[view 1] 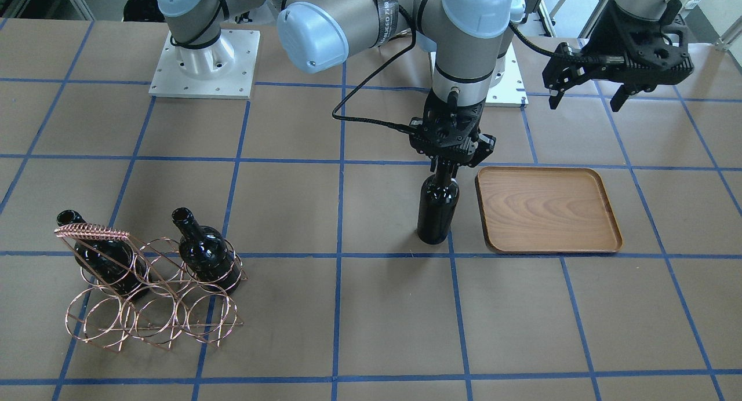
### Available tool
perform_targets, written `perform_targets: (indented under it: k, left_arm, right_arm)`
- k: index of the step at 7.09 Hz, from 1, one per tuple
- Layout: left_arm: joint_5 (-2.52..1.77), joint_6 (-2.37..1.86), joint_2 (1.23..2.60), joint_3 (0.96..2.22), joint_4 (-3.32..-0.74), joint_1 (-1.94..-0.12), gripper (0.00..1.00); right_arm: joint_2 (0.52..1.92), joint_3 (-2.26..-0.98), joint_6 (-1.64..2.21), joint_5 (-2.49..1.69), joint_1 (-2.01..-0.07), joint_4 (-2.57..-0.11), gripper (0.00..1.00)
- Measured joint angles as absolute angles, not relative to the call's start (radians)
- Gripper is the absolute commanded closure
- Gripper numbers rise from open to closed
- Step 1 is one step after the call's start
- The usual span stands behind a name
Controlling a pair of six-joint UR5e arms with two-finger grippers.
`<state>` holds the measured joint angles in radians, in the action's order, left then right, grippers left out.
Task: Take wine from basket and place on tray
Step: 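Set the bottle upright on the table beside the tray, open right gripper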
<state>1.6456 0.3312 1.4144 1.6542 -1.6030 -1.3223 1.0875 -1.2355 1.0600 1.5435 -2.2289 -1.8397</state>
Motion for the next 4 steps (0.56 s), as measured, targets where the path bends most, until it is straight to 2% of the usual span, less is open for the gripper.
perform_targets:
  k: [1,4]
  left_arm:
    - [1.645,0.339,1.413,1.655,-1.606,-1.308,0.0]
    - [1.645,0.343,1.411,1.655,-1.617,-1.293,0.0]
  right_arm:
    - [1.087,-1.236,1.061,1.544,-2.229,-1.843,0.01]
    - [1.134,-1.232,1.039,1.512,-2.164,-1.852,0.01]
